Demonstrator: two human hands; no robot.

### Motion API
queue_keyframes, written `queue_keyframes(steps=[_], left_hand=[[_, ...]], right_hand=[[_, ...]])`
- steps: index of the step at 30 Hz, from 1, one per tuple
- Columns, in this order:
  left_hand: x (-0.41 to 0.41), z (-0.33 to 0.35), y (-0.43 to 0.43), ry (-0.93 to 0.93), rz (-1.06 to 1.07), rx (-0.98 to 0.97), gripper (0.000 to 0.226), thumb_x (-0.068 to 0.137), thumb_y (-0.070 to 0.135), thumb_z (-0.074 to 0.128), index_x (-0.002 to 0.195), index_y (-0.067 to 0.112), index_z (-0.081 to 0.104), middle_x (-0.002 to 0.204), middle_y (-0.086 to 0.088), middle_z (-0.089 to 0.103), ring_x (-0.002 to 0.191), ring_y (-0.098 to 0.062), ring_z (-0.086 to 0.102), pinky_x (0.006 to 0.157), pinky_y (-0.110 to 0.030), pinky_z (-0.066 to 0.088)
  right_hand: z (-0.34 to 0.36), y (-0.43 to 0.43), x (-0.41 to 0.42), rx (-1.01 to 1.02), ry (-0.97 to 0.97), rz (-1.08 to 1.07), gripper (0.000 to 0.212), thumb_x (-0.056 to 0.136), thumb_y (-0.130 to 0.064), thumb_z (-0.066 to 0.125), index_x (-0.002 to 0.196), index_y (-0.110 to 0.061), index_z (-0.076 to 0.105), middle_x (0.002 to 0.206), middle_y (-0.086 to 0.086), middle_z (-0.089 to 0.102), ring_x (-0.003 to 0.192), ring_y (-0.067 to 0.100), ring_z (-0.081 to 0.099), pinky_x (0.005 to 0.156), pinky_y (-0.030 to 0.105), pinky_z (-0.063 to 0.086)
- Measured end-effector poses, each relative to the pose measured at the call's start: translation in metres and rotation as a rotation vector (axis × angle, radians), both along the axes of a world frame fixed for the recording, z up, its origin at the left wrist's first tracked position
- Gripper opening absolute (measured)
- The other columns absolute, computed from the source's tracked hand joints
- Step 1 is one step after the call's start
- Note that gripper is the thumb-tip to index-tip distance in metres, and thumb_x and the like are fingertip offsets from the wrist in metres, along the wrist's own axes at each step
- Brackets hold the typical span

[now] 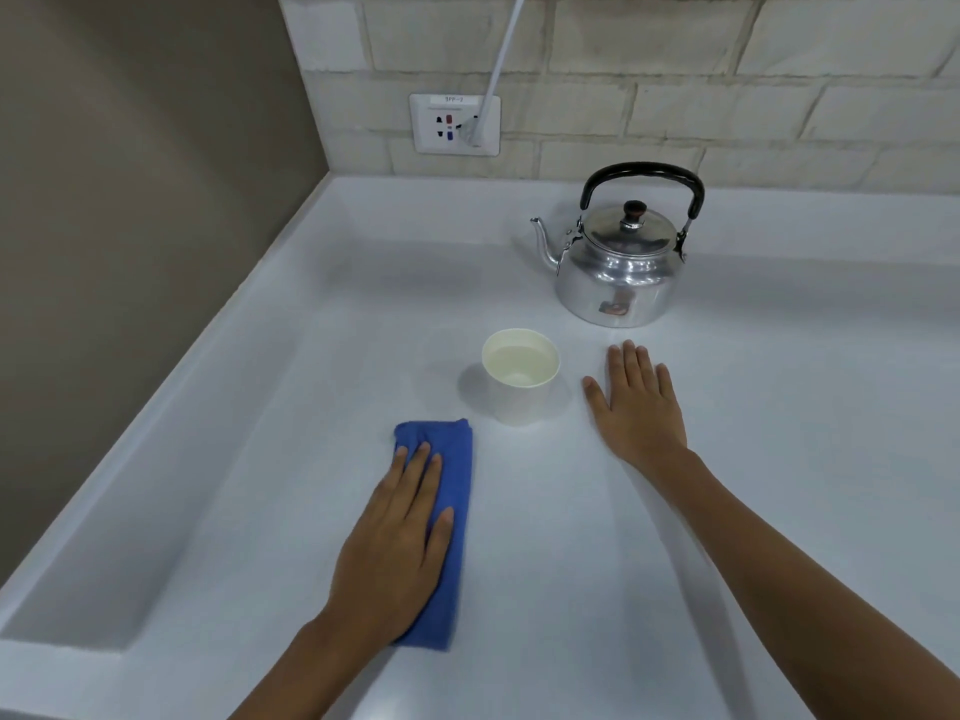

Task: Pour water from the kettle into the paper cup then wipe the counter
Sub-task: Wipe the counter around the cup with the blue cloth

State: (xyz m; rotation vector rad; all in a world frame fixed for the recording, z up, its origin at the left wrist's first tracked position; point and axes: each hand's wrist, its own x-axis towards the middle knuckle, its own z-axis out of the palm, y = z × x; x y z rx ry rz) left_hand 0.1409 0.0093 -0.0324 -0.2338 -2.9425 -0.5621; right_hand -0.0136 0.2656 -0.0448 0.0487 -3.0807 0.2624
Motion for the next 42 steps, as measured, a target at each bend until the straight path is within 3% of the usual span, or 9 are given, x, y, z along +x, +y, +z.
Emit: queue_keyframes(steps=[6,11,14,19,24,32,34,38,42], left_hand=[[0.000,0.005,0.011,-0.071,0.031,0.001,0.056,0.093,0.045,0.007,0.140,0.015,-0.004,0.151,0.004,-0.003,0.141,-0.014,-0.008,0.113,-0.016,-0.010],[-0.001,0.011,0.057,-0.041,-0.090,-0.081,0.054,0.092,0.031,0.026,0.136,0.000,0.035,0.145,-0.013,0.036,0.135,-0.033,0.027,0.107,-0.050,0.030],[-0.005,0.014,0.078,-0.085,-0.077,-0.073,0.053,0.092,0.031,0.027,0.134,0.001,0.039,0.143,-0.013,0.040,0.133,-0.031,0.034,0.104,-0.047,0.036],[-0.011,0.012,0.079,-0.137,-0.102,0.111,0.055,0.097,0.040,0.019,0.144,0.018,0.004,0.151,0.010,-0.006,0.142,-0.010,-0.007,0.115,-0.025,-0.005],[-0.031,0.021,0.021,0.047,0.084,0.290,0.048,0.095,0.042,0.026,0.139,0.024,0.032,0.148,0.008,0.028,0.135,-0.008,0.025,0.109,-0.025,0.016],[-0.080,-0.003,0.004,-0.157,0.173,-0.054,0.055,0.097,0.036,0.017,0.144,0.013,0.000,0.157,-0.007,-0.001,0.143,-0.020,-0.002,0.116,-0.034,0.000],[-0.081,-0.007,0.004,-0.141,0.181,-0.089,0.056,0.097,0.037,0.016,0.144,0.012,-0.002,0.156,-0.008,-0.001,0.143,-0.020,-0.002,0.116,-0.033,0.000],[-0.079,-0.010,0.002,-0.108,0.164,-0.103,0.056,0.097,0.036,0.017,0.144,0.011,0.001,0.156,-0.008,0.002,0.143,-0.019,0.001,0.116,-0.033,0.001],[-0.078,-0.008,0.003,-0.080,0.162,-0.142,0.058,0.095,0.040,0.003,0.144,0.009,0.003,0.156,-0.010,0.004,0.143,-0.021,0.003,0.118,-0.036,0.005]], right_hand=[[0.000,-0.003,0.001,0.005,-0.014,-0.012,0.064,0.095,-0.047,0.014,0.144,-0.008,0.000,0.156,0.011,0.001,0.143,0.021,-0.004,0.118,0.041,0.000],[0.000,-0.003,0.000,0.015,-0.007,-0.012,0.065,0.095,-0.047,0.014,0.144,-0.008,0.000,0.156,0.012,0.002,0.143,0.022,-0.003,0.118,0.042,0.001],[-0.001,-0.002,-0.001,0.007,-0.010,-0.012,0.064,0.095,-0.047,0.014,0.144,-0.008,0.000,0.156,0.011,0.001,0.143,0.022,-0.003,0.118,0.041,0.000],[0.016,0.000,0.007,-0.072,0.005,-0.009,0.059,0.098,-0.039,0.022,0.144,-0.007,0.006,0.156,0.013,0.002,0.143,0.024,-0.006,0.118,0.040,-0.002],[0.046,-0.017,0.064,-0.347,0.199,-0.024,0.051,0.096,-0.018,0.039,0.141,-0.003,0.021,0.154,0.014,0.012,0.143,0.025,-0.001,0.115,0.035,-0.003],[0.039,-0.120,0.152,-0.402,-0.126,0.162,0.070,0.097,-0.043,0.027,0.141,-0.011,-0.018,0.152,0.005,-0.023,0.137,0.016,-0.026,0.114,0.029,-0.014],[0.034,-0.130,0.155,-0.241,-0.089,0.110,0.073,0.095,-0.043,0.032,0.142,-0.006,-0.012,0.154,0.011,-0.013,0.141,0.024,-0.014,0.117,0.037,-0.006],[0.039,-0.121,0.161,-0.075,-0.029,0.087,0.071,0.060,-0.033,0.079,0.122,-0.006,0.056,0.128,0.011,0.058,0.118,0.024,0.054,0.100,0.032,0.041],[0.026,-0.084,0.162,-0.110,0.072,0.095,0.056,0.068,-0.010,0.049,0.124,0.001,0.052,0.130,0.015,0.055,0.118,0.029,0.053,0.109,0.033,-0.002]])
